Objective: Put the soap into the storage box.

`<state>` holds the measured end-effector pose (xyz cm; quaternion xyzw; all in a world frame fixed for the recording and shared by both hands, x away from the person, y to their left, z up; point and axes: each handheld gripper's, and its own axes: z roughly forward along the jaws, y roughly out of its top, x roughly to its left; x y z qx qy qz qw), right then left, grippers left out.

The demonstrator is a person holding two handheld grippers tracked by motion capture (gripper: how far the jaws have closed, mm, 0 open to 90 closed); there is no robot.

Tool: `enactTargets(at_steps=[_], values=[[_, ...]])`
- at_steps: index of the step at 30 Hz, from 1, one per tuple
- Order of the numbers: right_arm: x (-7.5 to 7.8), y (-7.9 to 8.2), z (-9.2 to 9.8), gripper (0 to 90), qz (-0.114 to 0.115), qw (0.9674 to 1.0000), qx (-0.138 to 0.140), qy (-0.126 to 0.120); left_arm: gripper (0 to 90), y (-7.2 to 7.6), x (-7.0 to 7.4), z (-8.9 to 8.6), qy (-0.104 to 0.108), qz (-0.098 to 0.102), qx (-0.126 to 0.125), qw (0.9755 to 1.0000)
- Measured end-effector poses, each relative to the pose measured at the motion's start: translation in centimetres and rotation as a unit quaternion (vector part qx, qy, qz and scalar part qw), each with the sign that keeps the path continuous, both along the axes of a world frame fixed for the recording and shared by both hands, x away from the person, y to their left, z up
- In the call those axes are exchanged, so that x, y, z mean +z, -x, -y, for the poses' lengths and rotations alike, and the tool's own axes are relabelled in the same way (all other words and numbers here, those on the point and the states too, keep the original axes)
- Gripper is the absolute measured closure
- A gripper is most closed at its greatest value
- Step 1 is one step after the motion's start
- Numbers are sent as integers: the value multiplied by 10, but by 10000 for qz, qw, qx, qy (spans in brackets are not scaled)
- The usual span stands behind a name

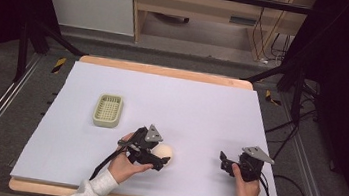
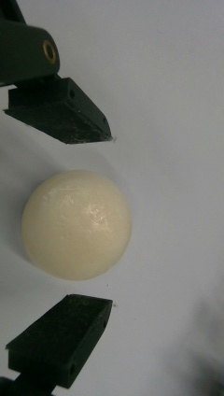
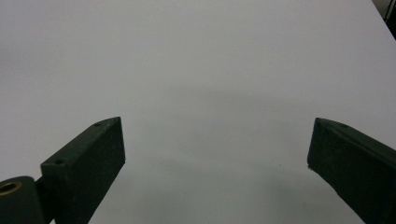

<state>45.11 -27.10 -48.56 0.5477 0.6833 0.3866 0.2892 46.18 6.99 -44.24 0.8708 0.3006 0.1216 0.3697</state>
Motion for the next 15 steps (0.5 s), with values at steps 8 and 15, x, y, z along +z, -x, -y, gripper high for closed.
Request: enactTargets(at_steps=[8, 15], values=[[0, 0, 0, 45, -10, 10000, 6, -18, 154, 0, -3, 3, -54, -55, -35, 10000], [0, 0, 0, 45, -5, 10000, 14, -13, 155, -2, -9, 8, -151, -111, -71, 9998]])
